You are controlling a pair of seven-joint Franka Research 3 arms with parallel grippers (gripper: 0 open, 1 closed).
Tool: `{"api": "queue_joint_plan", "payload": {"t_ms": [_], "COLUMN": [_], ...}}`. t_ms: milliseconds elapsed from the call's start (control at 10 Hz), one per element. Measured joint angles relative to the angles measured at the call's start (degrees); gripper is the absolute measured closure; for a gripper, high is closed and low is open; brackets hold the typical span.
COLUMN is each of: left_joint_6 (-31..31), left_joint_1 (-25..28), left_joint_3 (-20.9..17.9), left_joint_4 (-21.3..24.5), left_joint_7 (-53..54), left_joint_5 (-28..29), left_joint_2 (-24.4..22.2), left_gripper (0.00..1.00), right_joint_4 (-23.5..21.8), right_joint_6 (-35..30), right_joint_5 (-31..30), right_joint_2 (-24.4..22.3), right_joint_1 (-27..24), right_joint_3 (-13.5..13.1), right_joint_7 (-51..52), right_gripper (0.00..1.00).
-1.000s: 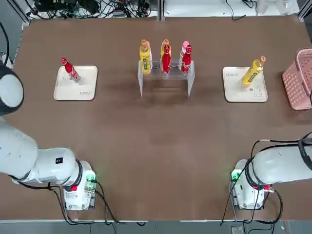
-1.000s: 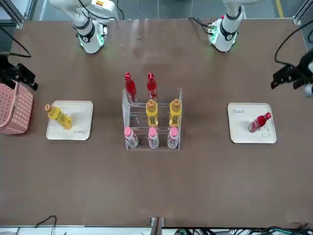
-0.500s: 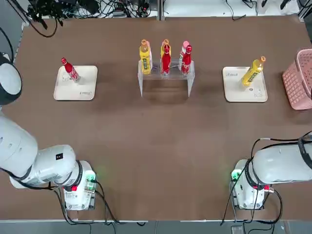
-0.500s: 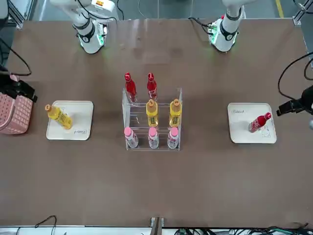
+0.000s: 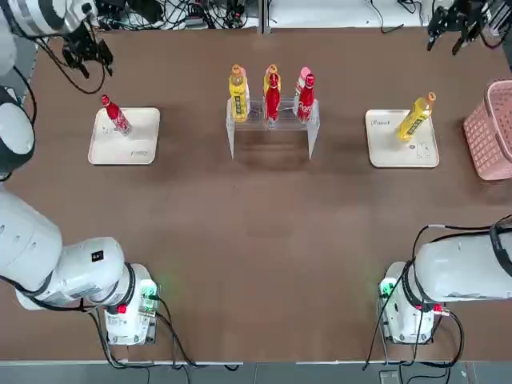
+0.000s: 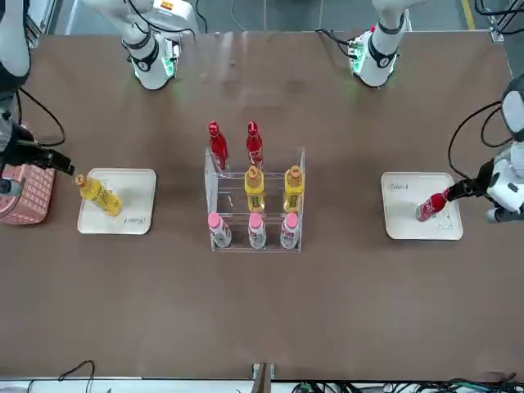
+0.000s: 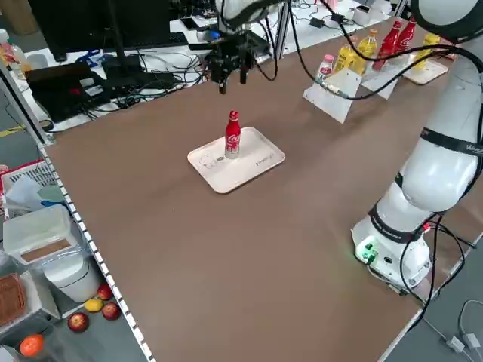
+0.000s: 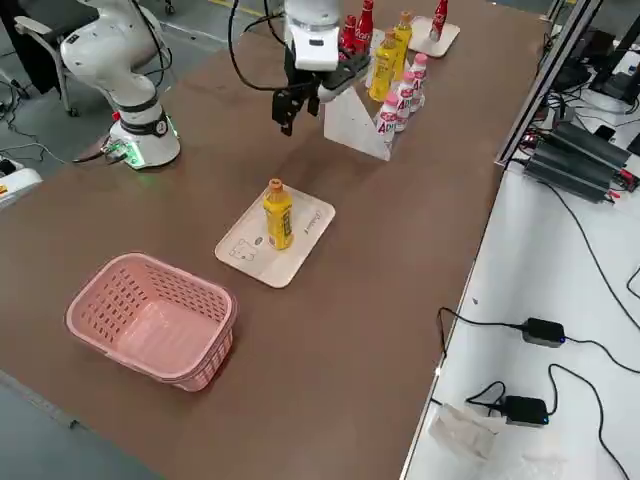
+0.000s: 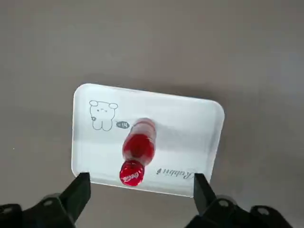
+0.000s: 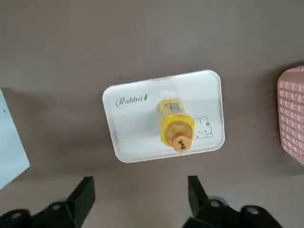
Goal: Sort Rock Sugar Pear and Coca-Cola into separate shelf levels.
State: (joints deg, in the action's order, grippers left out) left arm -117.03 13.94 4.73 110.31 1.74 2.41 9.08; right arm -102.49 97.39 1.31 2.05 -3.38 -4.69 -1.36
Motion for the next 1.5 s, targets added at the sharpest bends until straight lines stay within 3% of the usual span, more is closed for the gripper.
{"api": "queue_joint_plan", "payload": {"t_ms": [100,300,700,800,1000,1200,1300,1500], "left_joint_6": [-2.63,-7.56,-10.06,-10.2,-10.29,-10.3,-10.31,-10.31], "left_joint_1": [0.21,2.11,3.04,3.04,3.04,3.03,3.03,3.03], "left_joint_3": [0.01,0.02,0.09,0.09,0.17,0.23,0.26,0.26], "left_joint_4": [2.3,6.61,9.01,9.02,9.01,9.02,9.02,8.91], "left_joint_7": [-0.04,-0.15,-0.15,-0.15,-0.15,-0.15,-0.15,-0.15], "left_joint_5": [0.05,0.08,0.08,0.08,0.08,0.08,0.11,0.12], "left_joint_2": [0.01,0.05,0.59,0.68,0.72,1.09,1.28,1.27], "left_gripper": [0.07,0.11,0.18,0.22,0.47,0.52,0.69,0.68], "right_joint_4": [-2.77,-7.26,-14.25,-15.48,-16.88,-17.7,-18.13,-19.11], "right_joint_6": [2.3,7.34,17.77,18.91,20.3,21.3,22.13,23.37], "right_joint_5": [0.0,-0.01,-0.01,-0.01,-0.01,-0.01,-0.01,-0.01], "right_joint_2": [-0.38,-0.89,-0.95,-0.95,-0.91,-0.46,-0.08,0.59], "right_joint_1": [-0.82,-1.98,-3.36,-3.46,-3.47,-3.47,-3.47,-3.47], "right_joint_3": [-0.08,-0.21,-1.06,-1.21,-1.21,-1.2,-1.22,-1.23], "right_joint_7": [1.18,2.01,2.46,2.88,3.23,4.77,5.54,6.11], "right_gripper": [0.17,0.16,0.16,0.16,0.16,0.16,0.16,0.16]}}
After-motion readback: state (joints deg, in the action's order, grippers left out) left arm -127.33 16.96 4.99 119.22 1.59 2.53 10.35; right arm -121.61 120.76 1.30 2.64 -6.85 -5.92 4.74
